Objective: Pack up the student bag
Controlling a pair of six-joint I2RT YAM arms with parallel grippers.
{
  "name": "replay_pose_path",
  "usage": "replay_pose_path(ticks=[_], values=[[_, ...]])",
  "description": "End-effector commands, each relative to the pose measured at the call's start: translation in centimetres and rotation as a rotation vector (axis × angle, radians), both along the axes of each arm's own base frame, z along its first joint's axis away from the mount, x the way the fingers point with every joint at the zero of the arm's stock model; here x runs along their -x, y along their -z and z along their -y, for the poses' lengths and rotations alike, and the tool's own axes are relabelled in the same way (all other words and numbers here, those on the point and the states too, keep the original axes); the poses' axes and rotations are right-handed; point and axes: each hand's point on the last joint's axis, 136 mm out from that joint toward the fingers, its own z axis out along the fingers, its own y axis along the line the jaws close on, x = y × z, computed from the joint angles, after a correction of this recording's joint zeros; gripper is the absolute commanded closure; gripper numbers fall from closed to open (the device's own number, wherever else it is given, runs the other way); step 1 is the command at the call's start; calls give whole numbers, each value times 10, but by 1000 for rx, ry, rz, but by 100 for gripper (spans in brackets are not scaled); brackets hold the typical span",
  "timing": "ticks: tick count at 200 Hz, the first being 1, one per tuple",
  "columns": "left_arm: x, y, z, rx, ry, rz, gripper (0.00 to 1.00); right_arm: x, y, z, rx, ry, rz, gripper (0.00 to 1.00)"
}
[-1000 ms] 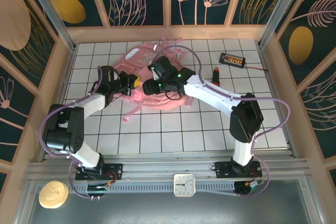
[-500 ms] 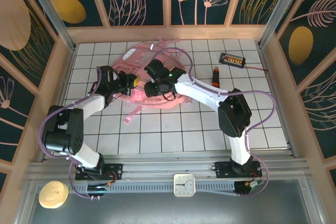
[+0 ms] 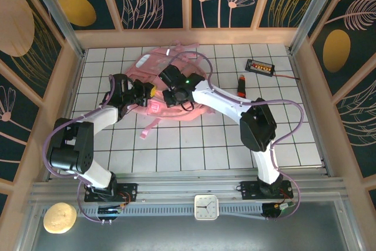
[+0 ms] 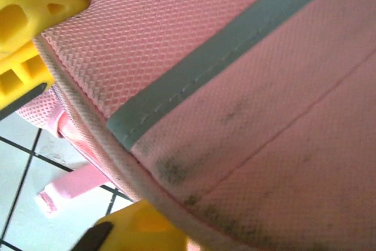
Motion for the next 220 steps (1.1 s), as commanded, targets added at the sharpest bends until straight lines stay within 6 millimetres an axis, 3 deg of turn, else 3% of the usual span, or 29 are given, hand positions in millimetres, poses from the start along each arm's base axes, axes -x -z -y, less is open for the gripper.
replay_pose_path(ticks=[1, 55, 103, 186, 198, 213, 220], values=[[3, -63, 23, 112, 99, 170, 100, -21, -11, 0, -4, 47, 82, 100], [0, -58, 19, 59, 103, 173, 100, -11, -18, 15, 1, 8, 95, 100], [0, -47, -7, -26, 70, 167, 100, -14, -13, 55, 9, 75, 42, 100], [1, -31, -25, -95, 65, 146, 100, -28, -13, 105, 26, 105, 15, 100], [1, -32, -25, -92, 66, 147, 100, -29, -17, 105, -5, 89, 6, 100], [0, -36, -24, -79, 64, 156, 100, -19, -29, 82, -108, 7, -13, 100], [0, -39, -23, -73, 64, 162, 100, -12, -36, 68, -154, -40, -7, 88]])
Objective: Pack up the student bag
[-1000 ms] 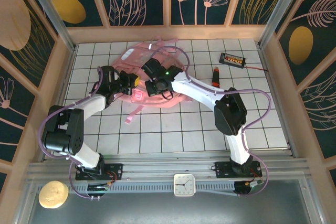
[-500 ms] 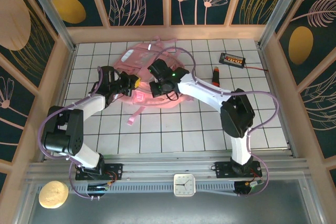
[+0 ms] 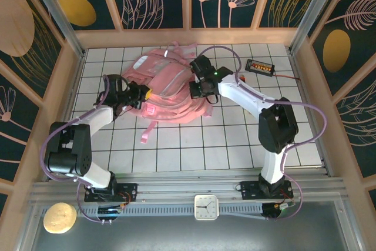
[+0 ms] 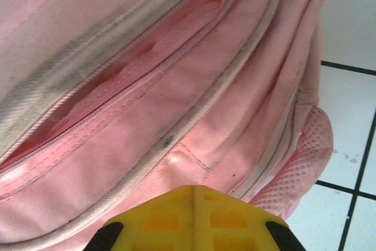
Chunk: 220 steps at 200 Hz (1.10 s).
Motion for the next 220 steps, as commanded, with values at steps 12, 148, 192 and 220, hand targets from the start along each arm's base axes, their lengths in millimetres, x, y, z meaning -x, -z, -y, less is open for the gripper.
replay_pose_path(ticks=[12, 148, 192, 220], values=[[-11, -54, 2, 35, 18, 152, 100, 35, -46, -55, -183, -211, 47, 61], [-13, -87, 20, 93, 38, 181, 100, 20, -18, -117, -141, -299, 87, 38], [-12, -97, 31, 111, 49, 188, 100, 7, -20, -121, -88, -274, 138, 37], [-11, -103, 41, 131, 59, 188, 100, 3, -20, -121, -9, -244, 204, 40]])
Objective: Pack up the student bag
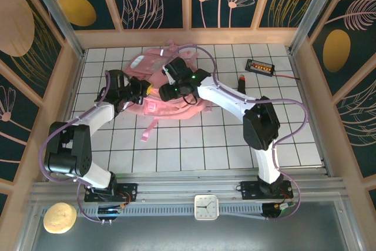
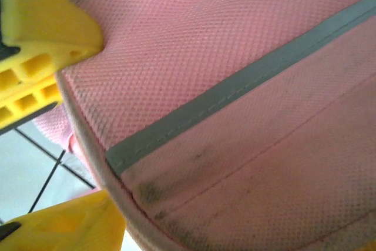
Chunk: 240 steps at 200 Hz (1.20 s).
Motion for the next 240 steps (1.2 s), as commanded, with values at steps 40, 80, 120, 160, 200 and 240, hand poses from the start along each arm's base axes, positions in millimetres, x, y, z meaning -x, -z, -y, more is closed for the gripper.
replay_pose_path(ticks=[40, 80, 120, 160, 200, 240], values=[[-1, -90, 39, 137, 106, 180, 100, -13, 3, -9, 129, 45, 163, 52], [-2, -85, 39, 132, 104, 168, 100, -10, 7, -3, 175, 71, 171, 79], [-6, -96, 39, 121, 104, 196, 100, -9, -2, 2, 192, 71, 180, 100], [-3, -86, 32, 79, 90, 189, 100, -8, -2, 27, 181, 71, 125, 100], [0, -72, 21, 58, 79, 168, 100, -5, 19, 62, 52, 58, -76, 100], [1, -68, 5, 38, 61, 164, 100, -17, 31, 96, 53, 79, -126, 100]])
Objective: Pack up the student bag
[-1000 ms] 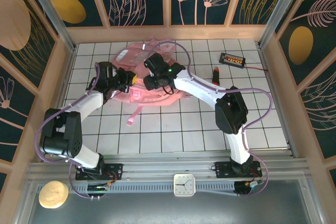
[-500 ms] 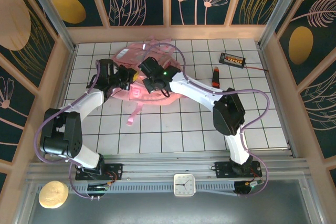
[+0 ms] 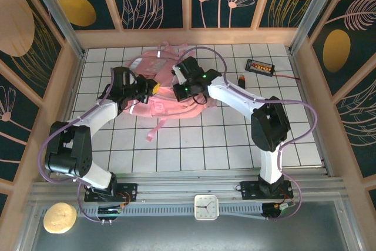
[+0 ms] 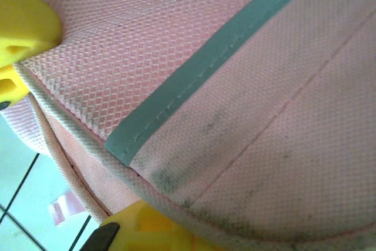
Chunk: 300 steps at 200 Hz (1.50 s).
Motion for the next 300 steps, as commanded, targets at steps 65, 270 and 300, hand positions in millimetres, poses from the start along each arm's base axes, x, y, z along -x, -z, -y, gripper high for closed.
replay_pose_path(ticks=[65, 270, 300], values=[[-6, -49, -25, 20, -19, 161, 100, -11, 12, 48, 65, -9, -64, 99], [-12, -55, -20, 35, 5, 176, 100, 16, 23, 36, 89, -83, -23, 100], [-10, -51, -26, 9, 1, 170, 100, 2, 25, 62, 129, -35, -13, 100]])
